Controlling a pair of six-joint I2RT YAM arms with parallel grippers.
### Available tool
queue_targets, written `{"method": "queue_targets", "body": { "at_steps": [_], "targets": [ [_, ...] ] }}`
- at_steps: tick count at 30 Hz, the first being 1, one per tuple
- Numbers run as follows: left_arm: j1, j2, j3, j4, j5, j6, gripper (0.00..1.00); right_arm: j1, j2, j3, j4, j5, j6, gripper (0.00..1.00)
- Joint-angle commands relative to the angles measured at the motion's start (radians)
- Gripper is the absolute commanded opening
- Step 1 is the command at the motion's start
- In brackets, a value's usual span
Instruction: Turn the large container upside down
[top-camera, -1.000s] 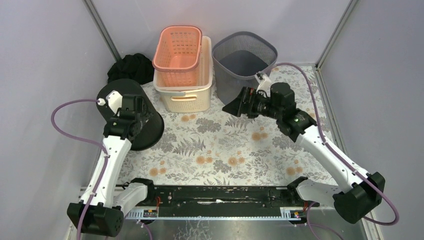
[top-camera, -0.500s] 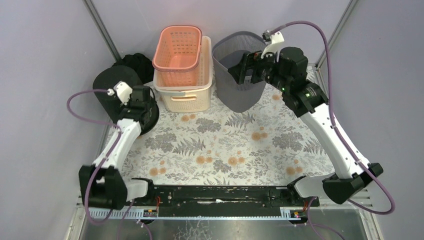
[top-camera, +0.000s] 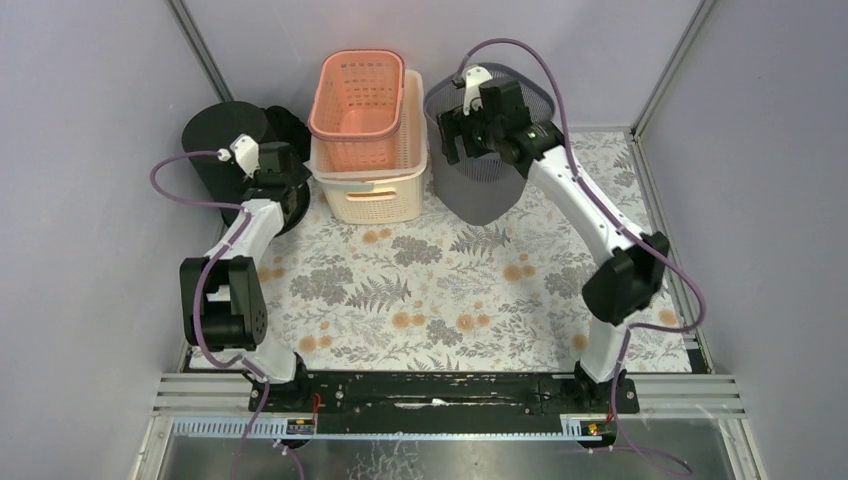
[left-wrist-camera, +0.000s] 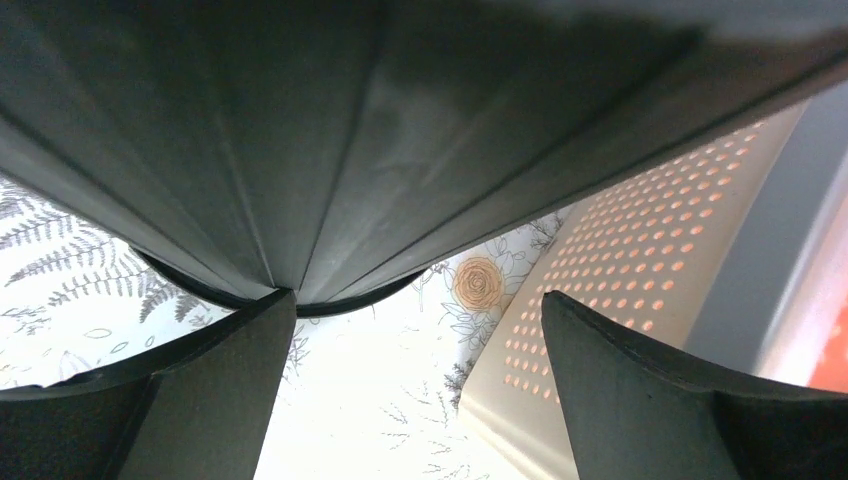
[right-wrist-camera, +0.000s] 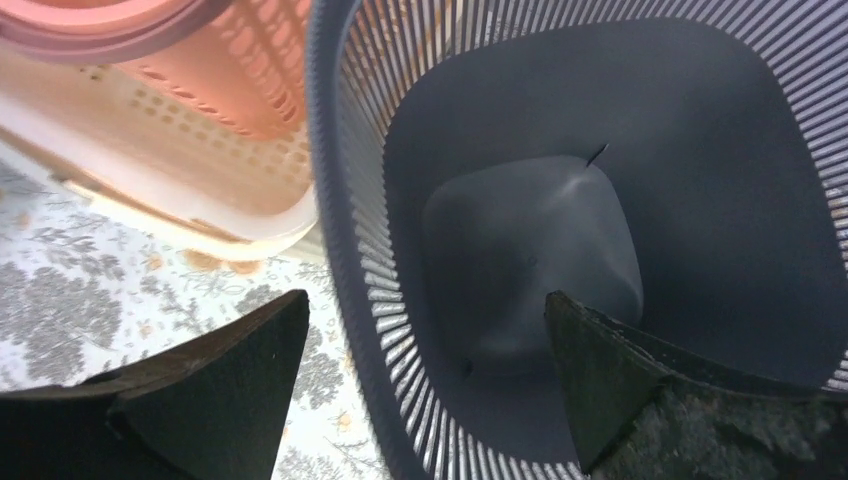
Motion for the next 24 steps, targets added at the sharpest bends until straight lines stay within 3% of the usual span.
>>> {"method": "queue_targets", "body": {
  "at_steps": [1,5,8,11,14,16,17,24],
  "targets": [
    [0.024,0.024,0.055,0.099,0.129,0.011,1.00,-0.004,0.098,0.221,-0.140,0.064,-0.091,0.93],
    [0.021,-0.080,0.042,0.040,0.184,0.024,1.00,-0.005,0.171,0.333,-0.250,0.087,-0.139,0.85],
    [0.021,-0.164,0.032,-0.023,0.227,0.028,1.00,-0.005,0.186,0.374,-0.302,0.105,-0.152,0.68],
    [0.020,-0.253,0.001,-0.059,0.279,0.028,1.00,-0.005,0.192,0.396,-0.327,0.095,-0.156,0.58],
    [0.013,-0.342,-0.024,-0.082,0.329,0.031,1.00,-0.004,0.223,0.451,-0.379,0.072,-0.155,0.38],
    [0.008,-0.378,-0.026,-0.110,0.362,0.037,1.00,-0.003,0.251,0.487,-0.419,0.073,-0.151,0.12],
    [0.006,-0.399,-0.028,-0.121,0.381,0.039,1.00,-0.005,0.257,0.492,-0.433,0.078,-0.145,0.04],
    [-0.055,-0.506,-0.054,-0.188,0.484,0.055,1.00,-0.005,0.149,0.504,-0.443,0.039,0.000,0.00]
  ]
}}
